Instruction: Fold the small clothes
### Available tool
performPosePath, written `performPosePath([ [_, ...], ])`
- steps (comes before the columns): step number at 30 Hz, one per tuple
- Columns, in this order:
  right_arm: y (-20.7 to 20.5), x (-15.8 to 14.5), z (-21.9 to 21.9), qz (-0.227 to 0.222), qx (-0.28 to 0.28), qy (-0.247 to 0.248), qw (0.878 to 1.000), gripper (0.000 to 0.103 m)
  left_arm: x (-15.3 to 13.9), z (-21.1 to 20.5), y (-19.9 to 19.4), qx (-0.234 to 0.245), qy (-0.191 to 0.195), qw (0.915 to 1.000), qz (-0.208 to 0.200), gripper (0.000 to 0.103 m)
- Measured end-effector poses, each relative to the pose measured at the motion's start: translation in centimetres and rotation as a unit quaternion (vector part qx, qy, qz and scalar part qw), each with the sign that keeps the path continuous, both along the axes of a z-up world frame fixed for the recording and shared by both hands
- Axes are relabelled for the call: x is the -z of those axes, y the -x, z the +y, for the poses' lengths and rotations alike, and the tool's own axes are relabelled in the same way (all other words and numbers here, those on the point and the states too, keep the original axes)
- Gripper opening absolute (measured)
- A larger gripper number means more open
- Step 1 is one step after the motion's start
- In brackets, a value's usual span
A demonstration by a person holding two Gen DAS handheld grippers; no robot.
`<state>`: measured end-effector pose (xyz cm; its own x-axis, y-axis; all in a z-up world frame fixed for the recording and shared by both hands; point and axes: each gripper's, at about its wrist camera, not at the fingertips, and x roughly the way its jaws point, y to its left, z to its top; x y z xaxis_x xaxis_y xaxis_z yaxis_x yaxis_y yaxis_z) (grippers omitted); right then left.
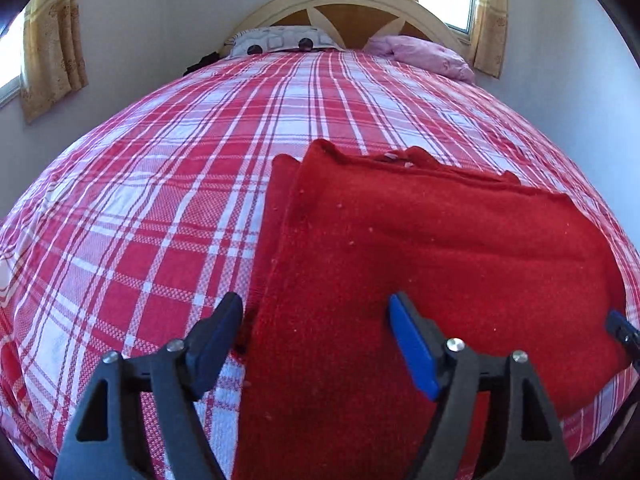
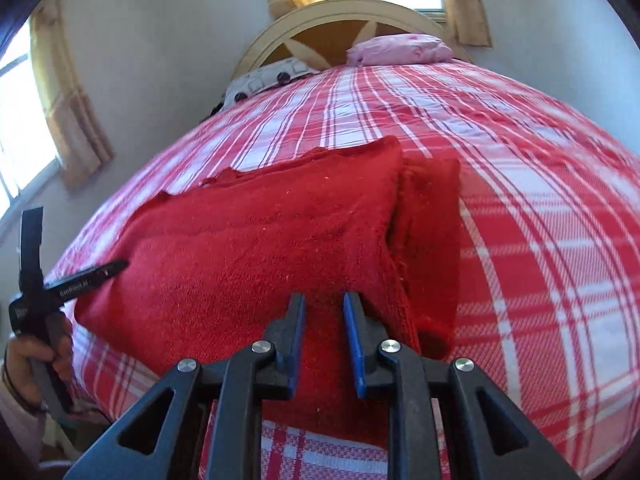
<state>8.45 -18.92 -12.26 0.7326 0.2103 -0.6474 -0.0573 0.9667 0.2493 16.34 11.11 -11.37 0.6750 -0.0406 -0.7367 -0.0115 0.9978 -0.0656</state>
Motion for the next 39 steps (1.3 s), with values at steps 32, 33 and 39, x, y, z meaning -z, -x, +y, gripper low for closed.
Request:
performPosePath([
  [32, -3.2, -1.2, 2.0, 0.003, 0.043, 0.135, 0.990, 0.021, -0.5, -1.4, 0.3, -0.029, -0.088, 0.9956, 0.013, 0.103],
  [33, -3.1, -1.1, 2.1, 0.000, 0.044, 0.139, 0.989, 0.021, -0.5, -1.5, 0.3, -0.029, -0.089, 0.9955, 0.014, 0.103],
  [39, -2.6, -1.2, 1.4, 0.000, 0.046, 0.115, 0.992, 0.021, -0.9, -1.7, 0.8, -0.025, -0.103, 0.9943, 0.010, 0.103],
])
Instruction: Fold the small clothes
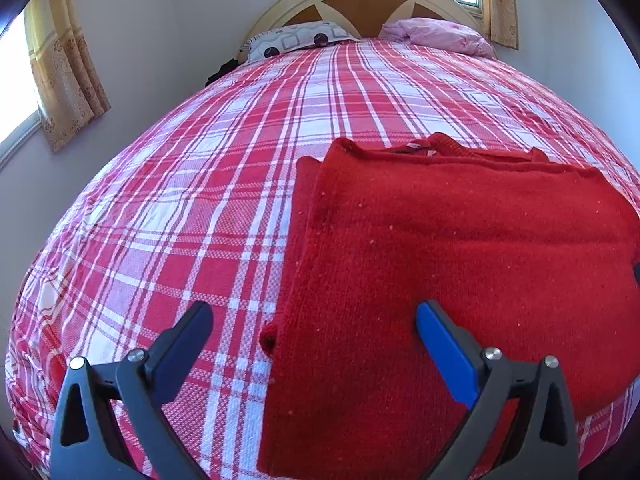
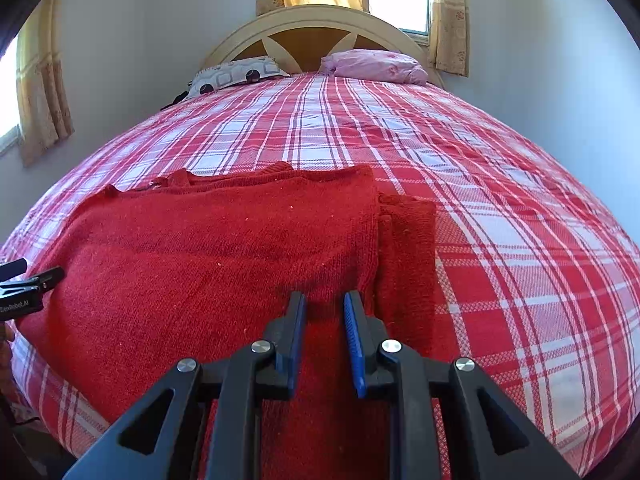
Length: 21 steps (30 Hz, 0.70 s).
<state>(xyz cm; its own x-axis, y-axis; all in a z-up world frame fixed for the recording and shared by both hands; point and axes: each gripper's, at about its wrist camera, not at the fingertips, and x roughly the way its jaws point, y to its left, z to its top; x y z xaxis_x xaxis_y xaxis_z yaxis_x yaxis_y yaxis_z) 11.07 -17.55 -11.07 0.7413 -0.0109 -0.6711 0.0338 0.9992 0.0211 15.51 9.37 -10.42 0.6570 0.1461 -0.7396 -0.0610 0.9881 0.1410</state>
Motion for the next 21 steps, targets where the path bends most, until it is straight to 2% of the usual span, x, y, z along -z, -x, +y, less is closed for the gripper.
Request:
performPosePath([
  [4, 1.5, -1.0, -0.6, -0.008, 0.004, -0.030, 1.000, 0.022, -1.1, 0.2, 1.3, 0.017, 0.000, 0.9997, -0.018, 0.103],
  [5, 2.1, -1.3, -0.5, -0.014, 0.007, -0.035, 0.999, 0.025, -1.2, 0.3, 1.7, 0.019, -0.002, 0.9995, -0.025, 0.103],
  [7, 3.6, -1.9, -0.4, -0.030, 0.006, -0.044, 0.999, 0.037, -1.4, 0.7, 2.5, 0.018, -0.008, 0.9992, -0.035, 0.103],
  [9, 5.1, -2.5, 0.0, -0.054, 0.009, -0.045, 0.997, 0.059, -1.2, 1.2, 3.0, 0.017, 0.001, 0.9992, -0.035, 0.103],
  [11, 6.0, -3.0, 0.5, -0.071, 0.007, -0.047, 0.996, 0.061, -0.8, 2.2, 3.0, 0.014, 0.040, 0.9988, -0.024, 0.103],
  [12, 6.2, -3.1, 0.8, -0.073, 0.002, -0.048, 0.996, 0.061, -0.3, 2.9, 2.8, 0.006, 0.070, 0.9975, -0.010, 0.103],
  [15, 6.1, -3.3, 1.7, -0.068, -0.015, -0.052, 0.996, 0.061, 0.7, 4.1, 2.4, -0.013, 0.127, 0.9916, 0.019, 0.103],
  [18, 6.2, -2.9, 2.5, -0.062, -0.030, -0.056, 0.996, 0.061, 1.4, 4.8, 2.6, -0.016, 0.178, 0.9836, 0.024, 0.101],
  [21, 6.1, -2.2, 3.1, -0.050, -0.039, -0.058, 0.996, 0.061, 1.4, 4.9, 2.9, -0.016, 0.206, 0.9783, 0.013, 0.098],
])
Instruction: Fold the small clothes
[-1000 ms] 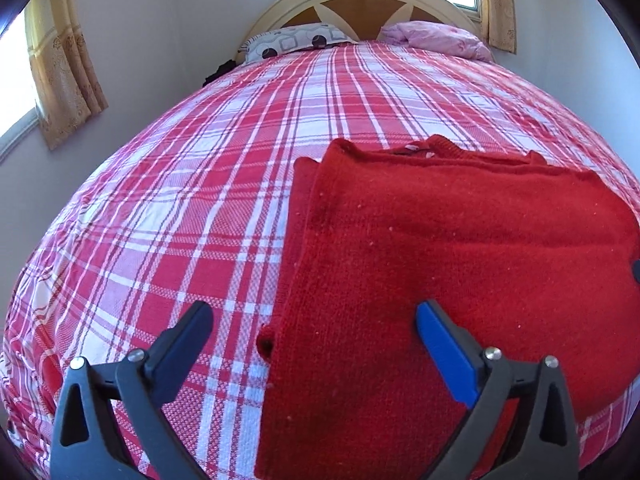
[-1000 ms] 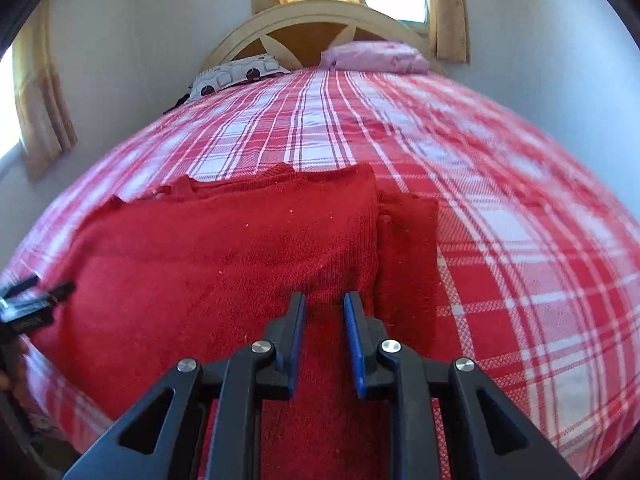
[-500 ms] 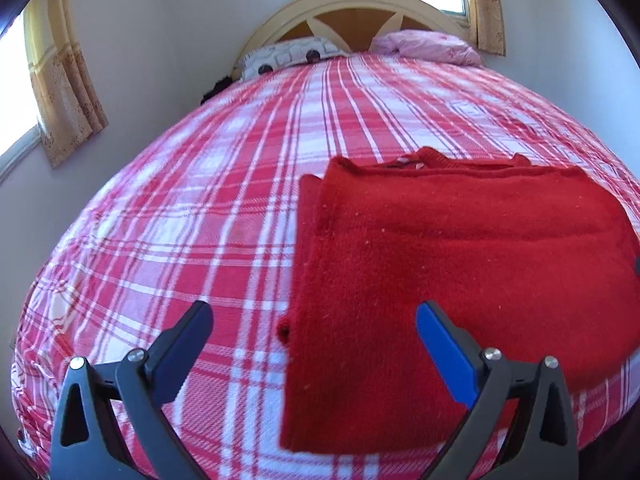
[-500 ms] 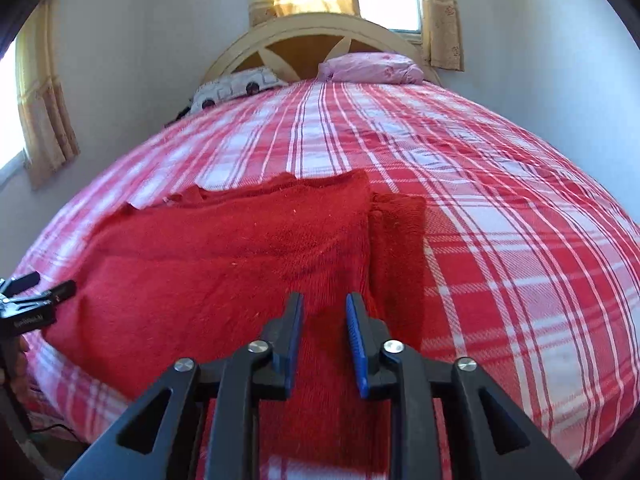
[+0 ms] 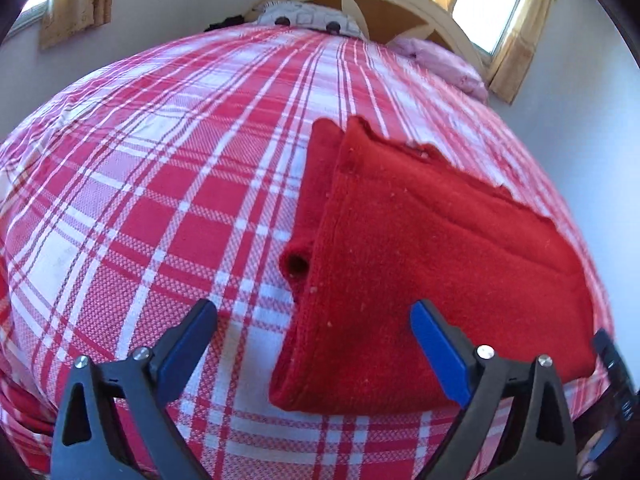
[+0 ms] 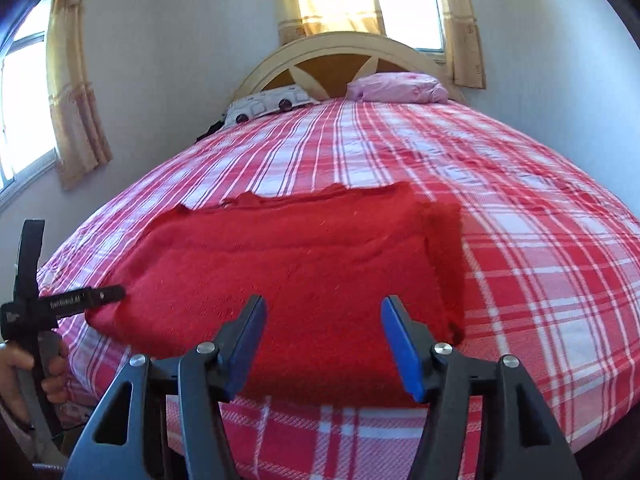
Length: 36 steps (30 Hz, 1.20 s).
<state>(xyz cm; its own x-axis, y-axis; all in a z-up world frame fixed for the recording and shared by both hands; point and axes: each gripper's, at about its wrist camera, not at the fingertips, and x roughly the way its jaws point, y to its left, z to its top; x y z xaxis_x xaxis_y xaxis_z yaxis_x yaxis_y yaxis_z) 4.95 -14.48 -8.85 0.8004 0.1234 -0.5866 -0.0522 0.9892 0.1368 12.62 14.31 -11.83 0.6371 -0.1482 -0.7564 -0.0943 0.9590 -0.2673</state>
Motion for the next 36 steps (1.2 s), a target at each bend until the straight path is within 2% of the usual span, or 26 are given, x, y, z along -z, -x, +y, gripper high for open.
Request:
performPosePath([
  [3, -0.1, 0.3, 0.2, 0.006, -0.003, -0.008, 1.000, 0.061, 0.0, -0.1, 0.3, -0.001, 0.031, 0.9995, -0.008, 0.088],
  [5, 0.0, 0.3, 0.1, 0.006, -0.003, -0.013, 1.000, 0.061, -0.2, -0.2, 0.4, 0.011, 0.046, 0.9989, -0.010, 0.067],
  [7, 0.1, 0.1, 0.1, 0.003, -0.005, -0.015, 1.000, 0.061, -0.1, -0.9, 0.3, 0.031, 0.046, 0.9985, -0.005, 0.058],
  [9, 0.2, 0.0, 0.2, 0.000, -0.008, -0.016, 1.000, 0.061, -0.1, -1.5, 0.2, 0.033, 0.027, 0.9991, -0.006, 0.058],
  [15, 0.1, 0.3, 0.3, 0.007, -0.012, -0.025, 1.000, 0.061, 0.0, -1.6, -0.4, 0.022, 0.018, 0.9996, 0.003, 0.056],
  [19, 0.2, 0.5, 0.2, 0.013, -0.011, -0.035, 0.999, 0.061, 0.1, -1.6, -0.5, 0.014, 0.003, 0.9999, 0.008, 0.042],
  [21, 0.2, 0.5, 0.3, 0.012, -0.012, -0.036, 0.999, 0.061, 0.1, -1.5, -0.6, 0.015, 0.010, 0.9998, 0.011, 0.030],
  [22, 0.2, 0.4, 0.2, 0.012, -0.012, -0.036, 0.999, 0.061, 0.0, -1.4, -0.7, 0.016, 0.022, 0.9995, 0.014, 0.018],
  [23, 0.3, 0.4, 0.2, 0.012, -0.013, -0.037, 0.999, 0.061, 0.0, -1.3, -0.6, 0.016, 0.031, 0.9993, 0.015, 0.016],
  [25, 0.3, 0.3, 0.2, 0.012, -0.015, -0.040, 0.999, 0.061, -0.1, -1.4, -0.6, 0.012, 0.027, 0.9994, 0.017, 0.015],
  [33, -0.4, -1.2, 0.8, 0.006, -0.037, -0.051, 0.998, 0.061, -2.0, -3.1, 0.1, 0.010, -0.035, 0.9993, -0.004, 0.014],
  [36, -1.0, -1.6, 1.3, 0.006, -0.046, -0.064, 0.997, 0.061, -2.7, -3.3, 0.2, 0.012, -0.040, 0.9990, -0.015, 0.014],
])
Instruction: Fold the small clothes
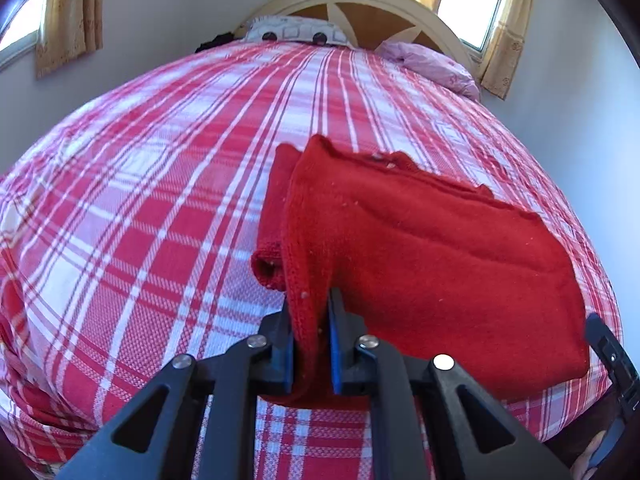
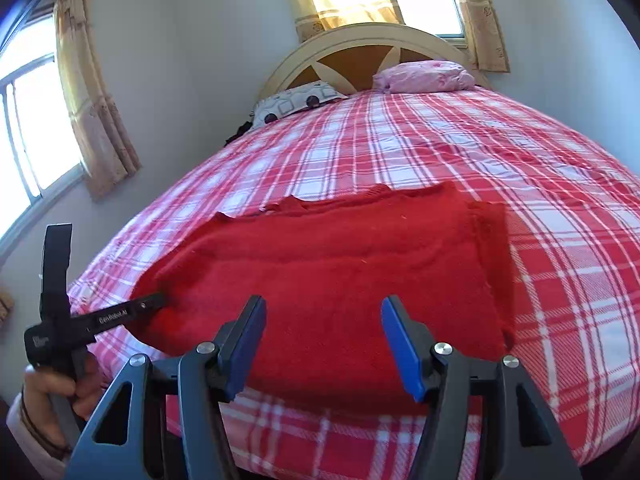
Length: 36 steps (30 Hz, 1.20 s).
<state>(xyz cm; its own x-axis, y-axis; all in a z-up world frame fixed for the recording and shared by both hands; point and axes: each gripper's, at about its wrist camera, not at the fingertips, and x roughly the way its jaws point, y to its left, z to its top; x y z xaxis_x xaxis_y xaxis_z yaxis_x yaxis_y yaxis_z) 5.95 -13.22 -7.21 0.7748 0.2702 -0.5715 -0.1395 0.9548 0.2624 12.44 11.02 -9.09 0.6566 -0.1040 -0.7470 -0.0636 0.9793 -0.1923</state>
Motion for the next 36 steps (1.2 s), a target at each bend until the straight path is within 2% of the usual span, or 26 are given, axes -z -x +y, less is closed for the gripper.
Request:
performPosePath([
  [5, -1.7, -1.1, 1.4, -0.001, -0.029, -0.020, 0.999, 0.061, -1.4, -0.2, 0.3, 0.006, 0.015, 0.9997, -0.018, 0.014],
  [7, -2.9, -1.7, 1.9, 0.005, -0.048, -0.042, 0.998, 0.061, -1.6, -0.2, 0.5, 0.010, 0.035, 0.9990, -0.026, 0.014],
  [10, -4.9, -1.9, 3.3, 0.031, -0.071, -0.060, 0.995, 0.063, -1.5, 0.2, 0.8, 0.004, 0.065, 0.9973, -0.033, 0.014],
  [15, -8.7, -1.7, 6.2, 0.077, -0.113, -0.090, 0.986, 0.064, -1.3, -0.3, 1.3, 0.007, 0.084, 0.9947, -0.059, 0.014],
  [17, -10.2, -1.8, 7.2, 0.096, -0.135, -0.110, 0.980, 0.064, -1.5, -0.9, 1.5, 0.014, 0.081, 0.9941, -0.072, 0.014],
  [20, -12.5, -1.8, 8.7, 0.133, -0.164, -0.133, 0.968, 0.064, -1.9, -2.2, 1.5, 0.026, 0.049, 0.9947, -0.086, 0.014],
  [23, -14.5, -1.7, 10.5, 0.161, -0.192, -0.120, 0.960, 0.064, -2.1, -3.6, 1.5, 0.042, 0.023, 0.9940, -0.099, 0.014],
  [31, -18.0, -1.3, 15.5, 0.216, -0.279, -0.032, 0.935, 0.064, -1.9, -6.9, 2.2, 0.084, -0.038, 0.9867, -0.133, 0.014],
  [33, -18.7, -1.1, 16.3, 0.223, -0.286, -0.006, 0.932, 0.071, -1.8, -7.3, 2.3, 0.092, -0.046, 0.9852, -0.137, 0.014],
  [36, -19.5, -1.0, 17.5, 0.230, -0.303, 0.023, 0.925, 0.072, -1.8, -7.7, 2.3, 0.100, -0.056, 0.9832, -0.142, 0.014],
])
